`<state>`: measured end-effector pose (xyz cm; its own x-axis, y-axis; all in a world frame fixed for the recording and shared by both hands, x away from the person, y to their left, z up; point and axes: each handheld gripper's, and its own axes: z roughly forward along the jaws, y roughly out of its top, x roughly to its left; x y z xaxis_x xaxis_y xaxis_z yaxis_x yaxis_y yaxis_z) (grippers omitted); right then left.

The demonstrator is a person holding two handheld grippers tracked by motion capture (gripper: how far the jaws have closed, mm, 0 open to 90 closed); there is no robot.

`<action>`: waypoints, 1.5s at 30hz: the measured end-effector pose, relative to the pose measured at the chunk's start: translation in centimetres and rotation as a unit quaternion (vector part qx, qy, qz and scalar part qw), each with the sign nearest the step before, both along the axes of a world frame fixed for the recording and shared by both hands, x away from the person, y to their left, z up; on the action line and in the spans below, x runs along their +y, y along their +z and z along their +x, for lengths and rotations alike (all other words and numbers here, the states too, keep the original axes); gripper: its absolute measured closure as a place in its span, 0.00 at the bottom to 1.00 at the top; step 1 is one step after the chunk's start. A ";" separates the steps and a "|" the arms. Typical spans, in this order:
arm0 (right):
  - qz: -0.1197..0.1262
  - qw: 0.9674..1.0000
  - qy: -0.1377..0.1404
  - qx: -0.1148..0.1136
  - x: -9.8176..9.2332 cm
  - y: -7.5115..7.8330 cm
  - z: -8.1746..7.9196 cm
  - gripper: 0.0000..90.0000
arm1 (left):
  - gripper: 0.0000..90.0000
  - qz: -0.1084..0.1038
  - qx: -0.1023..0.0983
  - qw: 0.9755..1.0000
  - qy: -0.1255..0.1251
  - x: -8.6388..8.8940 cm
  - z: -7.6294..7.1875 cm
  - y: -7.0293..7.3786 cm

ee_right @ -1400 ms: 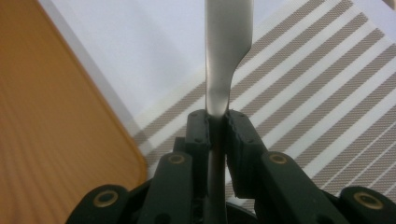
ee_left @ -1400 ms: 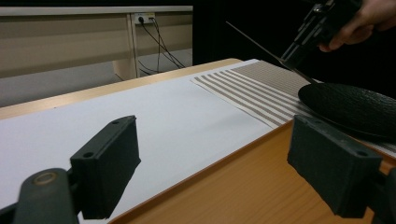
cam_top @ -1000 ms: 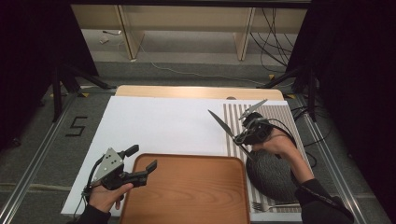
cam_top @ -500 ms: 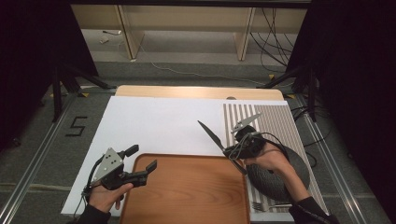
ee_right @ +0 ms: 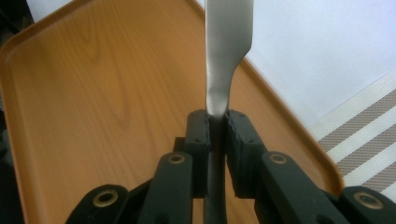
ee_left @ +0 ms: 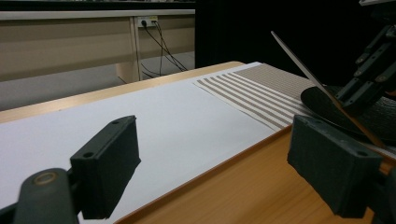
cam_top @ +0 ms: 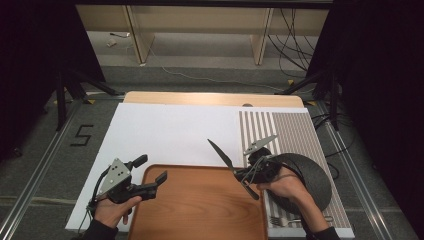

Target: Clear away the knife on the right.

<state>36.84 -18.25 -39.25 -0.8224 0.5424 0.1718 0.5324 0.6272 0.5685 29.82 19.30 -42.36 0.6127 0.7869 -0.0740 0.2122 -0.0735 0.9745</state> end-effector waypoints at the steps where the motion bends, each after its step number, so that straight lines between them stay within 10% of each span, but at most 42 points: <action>1: 0.000 1.000 -0.002 0.004 0.0 0.0 -0.2 0.89 | 0.18 0.001 0.000 1.000 0.001 0.0 0.0 0.0; 27: 0.006 0.999 -0.001 0.053 0.1 -1.8 -5.4 0.89 | 0.18 0.002 -0.003 1.000 0.003 -0.1 -0.1 0.0; 45: -0.048 0.994 0.002 0.094 0.8 -3.9 -7.4 0.89 | 0.18 0.004 -0.002 1.000 0.001 -0.2 -0.1 0.0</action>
